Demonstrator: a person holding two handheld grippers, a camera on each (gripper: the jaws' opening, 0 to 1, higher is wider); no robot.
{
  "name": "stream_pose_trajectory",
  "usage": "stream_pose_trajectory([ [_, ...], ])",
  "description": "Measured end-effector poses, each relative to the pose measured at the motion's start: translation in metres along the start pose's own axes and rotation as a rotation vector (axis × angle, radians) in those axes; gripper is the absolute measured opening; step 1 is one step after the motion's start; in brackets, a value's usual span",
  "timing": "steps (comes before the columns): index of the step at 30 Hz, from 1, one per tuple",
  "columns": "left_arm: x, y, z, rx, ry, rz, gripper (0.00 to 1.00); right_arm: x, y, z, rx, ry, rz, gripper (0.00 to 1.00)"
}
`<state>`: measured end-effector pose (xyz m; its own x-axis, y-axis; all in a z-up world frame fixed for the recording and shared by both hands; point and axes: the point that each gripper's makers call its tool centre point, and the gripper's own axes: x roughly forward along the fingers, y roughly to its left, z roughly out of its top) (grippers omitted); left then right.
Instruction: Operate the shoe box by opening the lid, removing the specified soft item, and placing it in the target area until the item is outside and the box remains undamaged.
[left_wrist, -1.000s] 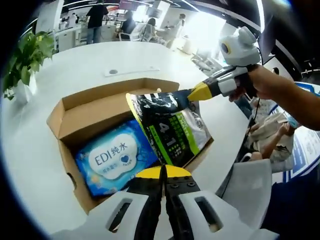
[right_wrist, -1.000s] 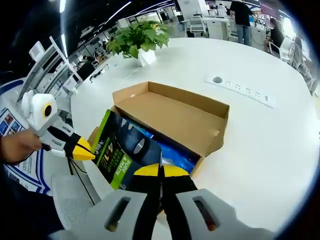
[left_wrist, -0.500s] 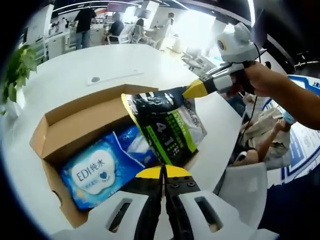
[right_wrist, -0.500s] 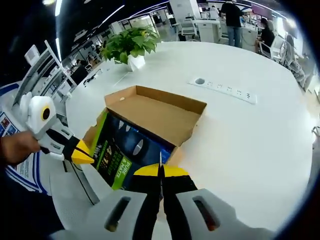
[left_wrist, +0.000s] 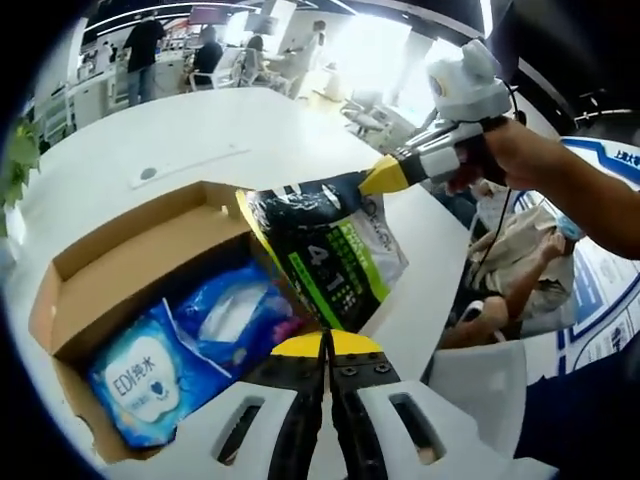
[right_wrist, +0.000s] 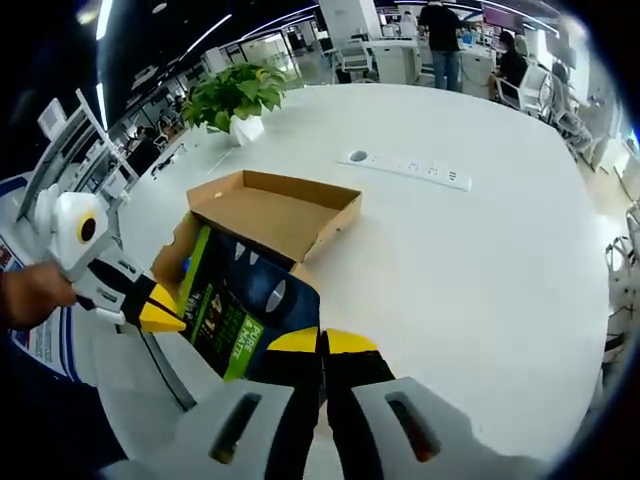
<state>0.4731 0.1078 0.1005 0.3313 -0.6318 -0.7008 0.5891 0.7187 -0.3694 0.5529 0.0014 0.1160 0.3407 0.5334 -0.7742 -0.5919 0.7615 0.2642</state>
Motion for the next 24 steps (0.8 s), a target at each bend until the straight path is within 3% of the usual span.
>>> stream_pose_trajectory([
  [11, 0.033, -0.028, 0.005, 0.019, 0.022, -0.028, 0.0, -0.012, -0.032, -0.019, 0.021, 0.007, -0.027, 0.0],
  [24, 0.067, -0.038, -0.001, 0.003, 0.069, -0.028, 0.0, -0.008, -0.058, -0.042, 0.047, 0.029, -0.027, 0.0],
])
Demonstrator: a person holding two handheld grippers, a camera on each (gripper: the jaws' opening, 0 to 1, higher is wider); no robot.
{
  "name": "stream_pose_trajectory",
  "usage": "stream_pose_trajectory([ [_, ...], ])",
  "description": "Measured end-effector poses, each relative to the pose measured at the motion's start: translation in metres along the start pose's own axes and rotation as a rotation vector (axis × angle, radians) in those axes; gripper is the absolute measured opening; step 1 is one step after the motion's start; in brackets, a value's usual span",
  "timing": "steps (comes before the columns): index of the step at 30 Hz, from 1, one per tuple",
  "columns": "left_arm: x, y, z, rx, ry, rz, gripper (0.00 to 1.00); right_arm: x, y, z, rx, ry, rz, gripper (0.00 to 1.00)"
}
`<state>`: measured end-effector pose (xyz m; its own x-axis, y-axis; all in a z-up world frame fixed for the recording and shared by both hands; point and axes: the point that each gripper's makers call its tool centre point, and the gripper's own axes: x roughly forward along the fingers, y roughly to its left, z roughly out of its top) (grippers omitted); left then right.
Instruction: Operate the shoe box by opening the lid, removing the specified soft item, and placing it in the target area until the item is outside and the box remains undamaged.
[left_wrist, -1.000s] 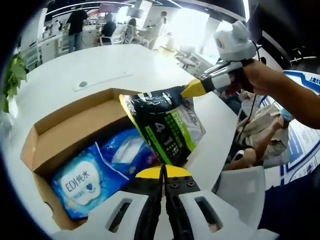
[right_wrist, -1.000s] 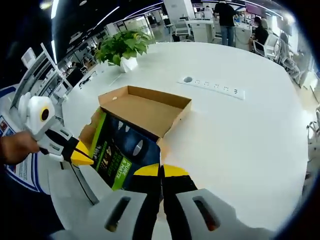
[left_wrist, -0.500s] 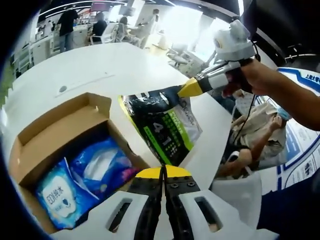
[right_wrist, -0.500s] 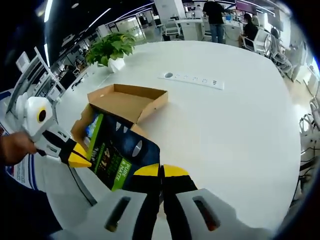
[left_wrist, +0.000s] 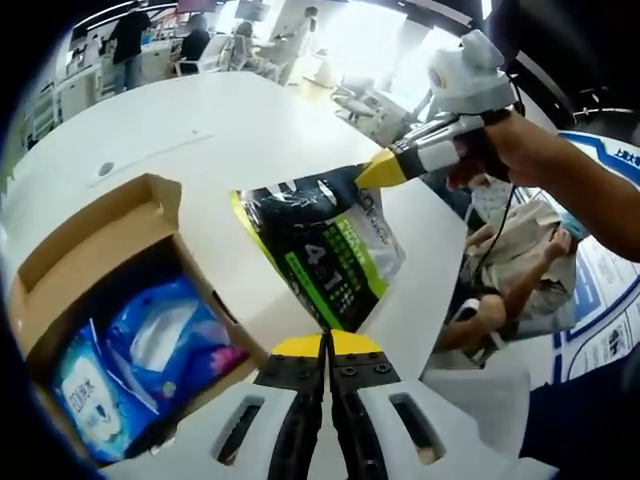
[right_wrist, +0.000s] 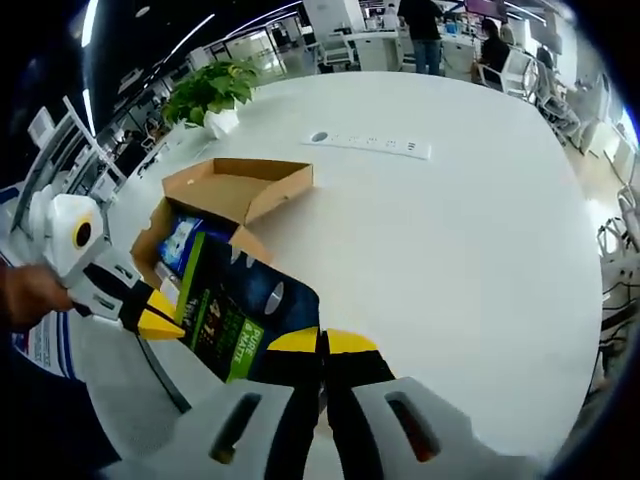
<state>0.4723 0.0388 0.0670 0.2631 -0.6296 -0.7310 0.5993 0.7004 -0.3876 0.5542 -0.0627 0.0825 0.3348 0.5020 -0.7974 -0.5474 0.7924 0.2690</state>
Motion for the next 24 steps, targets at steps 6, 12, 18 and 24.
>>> stream_pose_trajectory([
  [6, 0.015, 0.0, 0.001, -0.034, 0.026, -0.012, 0.0, 0.005, -0.015, -0.009, 0.022, 0.012, -0.002, 0.0],
  [12, 0.027, 0.001, -0.003, -0.04, 0.06, -0.004, 0.0, 0.013, -0.022, -0.015, 0.024, 0.026, -0.002, 0.0],
  [18, 0.04, 0.003, -0.007, -0.042, 0.098, 0.014, 0.0, 0.022, -0.032, -0.025, 0.031, 0.042, -0.006, 0.0],
  [24, 0.05, 0.004, -0.014, -0.045, 0.134, 0.02, 0.0, 0.031, -0.038, -0.032, 0.042, 0.054, -0.003, 0.0],
])
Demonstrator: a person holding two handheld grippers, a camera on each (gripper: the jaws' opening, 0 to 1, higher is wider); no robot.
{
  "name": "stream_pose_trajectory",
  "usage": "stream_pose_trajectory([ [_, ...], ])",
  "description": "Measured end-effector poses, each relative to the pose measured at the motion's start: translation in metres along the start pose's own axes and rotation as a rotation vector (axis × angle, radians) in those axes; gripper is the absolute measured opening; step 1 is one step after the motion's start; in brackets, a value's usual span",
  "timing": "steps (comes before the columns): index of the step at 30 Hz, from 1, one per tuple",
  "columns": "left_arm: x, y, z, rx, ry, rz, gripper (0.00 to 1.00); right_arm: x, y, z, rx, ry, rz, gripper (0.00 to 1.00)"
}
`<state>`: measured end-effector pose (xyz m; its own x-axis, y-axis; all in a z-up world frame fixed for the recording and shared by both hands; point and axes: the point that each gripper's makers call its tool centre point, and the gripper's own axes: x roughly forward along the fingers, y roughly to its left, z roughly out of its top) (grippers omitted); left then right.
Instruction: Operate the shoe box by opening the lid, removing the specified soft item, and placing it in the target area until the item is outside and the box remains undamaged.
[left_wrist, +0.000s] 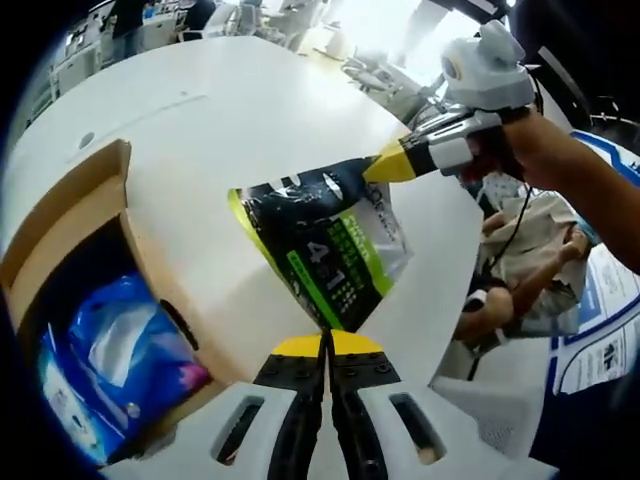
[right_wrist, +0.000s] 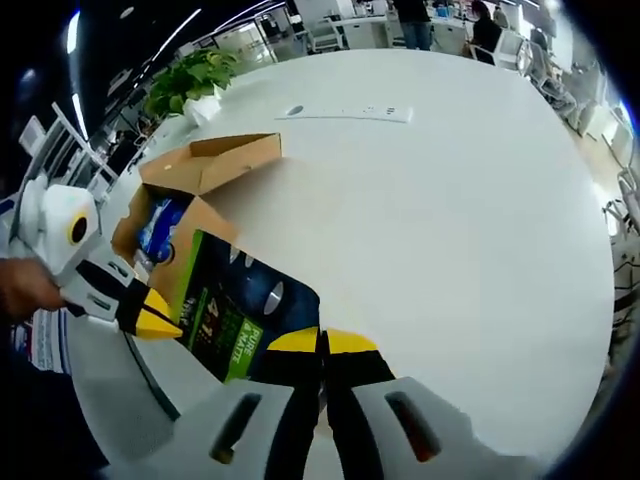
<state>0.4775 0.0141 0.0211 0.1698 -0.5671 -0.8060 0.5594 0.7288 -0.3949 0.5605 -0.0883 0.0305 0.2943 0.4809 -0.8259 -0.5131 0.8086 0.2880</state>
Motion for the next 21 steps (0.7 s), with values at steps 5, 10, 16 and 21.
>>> stream_pose_trajectory([
  [5, 0.009, 0.003, -0.002, 0.007, 0.027, 0.016, 0.0, 0.009, -0.006, -0.007, 0.006, 0.011, -0.001, 0.0],
  [10, 0.02, 0.005, -0.007, 0.017, 0.07, 0.025, 0.0, 0.018, -0.009, -0.014, 0.017, 0.021, -0.001, 0.0],
  [16, 0.027, 0.005, -0.009, 0.028, 0.106, 0.035, 0.0, 0.026, -0.015, -0.019, 0.028, 0.03, -0.006, 0.0],
  [21, 0.035, 0.008, -0.012, 0.044, 0.147, 0.055, 0.0, 0.032, -0.018, -0.024, 0.031, 0.041, -0.008, 0.0],
])
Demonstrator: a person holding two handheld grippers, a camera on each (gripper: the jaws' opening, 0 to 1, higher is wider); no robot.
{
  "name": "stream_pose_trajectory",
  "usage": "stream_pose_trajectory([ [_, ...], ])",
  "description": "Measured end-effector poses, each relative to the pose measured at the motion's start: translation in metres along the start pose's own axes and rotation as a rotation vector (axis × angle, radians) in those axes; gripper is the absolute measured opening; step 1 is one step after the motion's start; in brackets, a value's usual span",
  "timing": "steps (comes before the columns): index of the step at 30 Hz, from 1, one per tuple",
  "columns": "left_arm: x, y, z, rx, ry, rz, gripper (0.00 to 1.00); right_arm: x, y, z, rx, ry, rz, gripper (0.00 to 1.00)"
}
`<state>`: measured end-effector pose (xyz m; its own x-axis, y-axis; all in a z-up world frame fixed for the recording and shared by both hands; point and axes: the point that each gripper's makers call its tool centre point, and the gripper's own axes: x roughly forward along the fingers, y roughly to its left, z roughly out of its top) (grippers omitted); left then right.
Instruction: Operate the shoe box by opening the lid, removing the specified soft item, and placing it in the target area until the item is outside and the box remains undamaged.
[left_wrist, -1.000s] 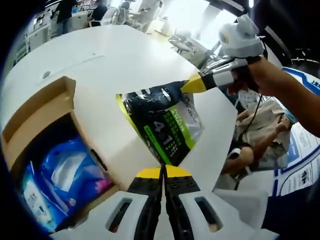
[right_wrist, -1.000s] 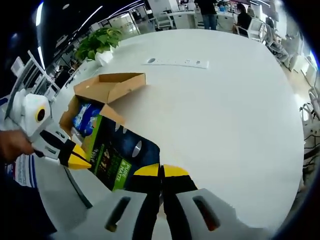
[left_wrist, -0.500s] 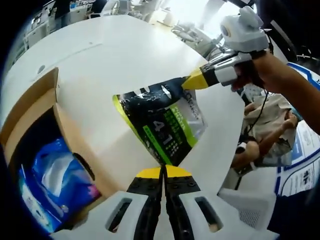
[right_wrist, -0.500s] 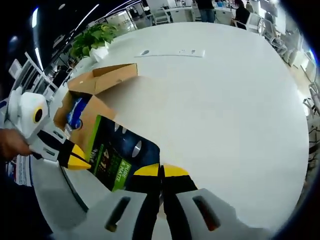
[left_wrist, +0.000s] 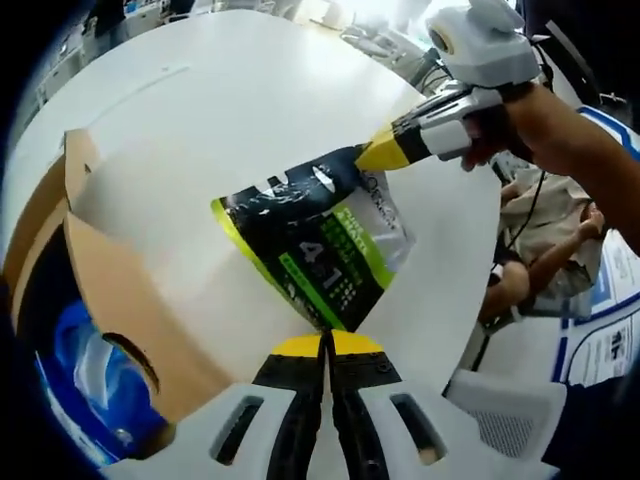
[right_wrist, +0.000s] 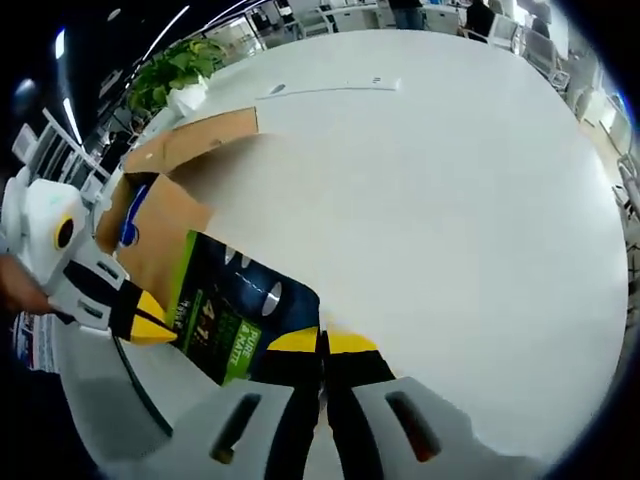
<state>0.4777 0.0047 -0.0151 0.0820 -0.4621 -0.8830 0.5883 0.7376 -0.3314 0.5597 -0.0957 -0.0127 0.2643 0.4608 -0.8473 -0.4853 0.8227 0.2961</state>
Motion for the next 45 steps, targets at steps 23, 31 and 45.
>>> stream_pose_trajectory([
  [23, 0.014, 0.003, -0.005, 0.01, 0.068, 0.021, 0.07, 0.008, -0.007, -0.004, -0.01, -0.014, 0.016, 0.0],
  [31, 0.013, 0.002, -0.003, 0.018, 0.054, 0.021, 0.11, 0.006, -0.011, 0.0, 0.001, -0.042, 0.01, 0.1],
  [45, 0.004, 0.0, 0.002, 0.032, 0.03, 0.02, 0.1, -0.001, -0.021, 0.0, 0.004, -0.076, -0.028, 0.16],
])
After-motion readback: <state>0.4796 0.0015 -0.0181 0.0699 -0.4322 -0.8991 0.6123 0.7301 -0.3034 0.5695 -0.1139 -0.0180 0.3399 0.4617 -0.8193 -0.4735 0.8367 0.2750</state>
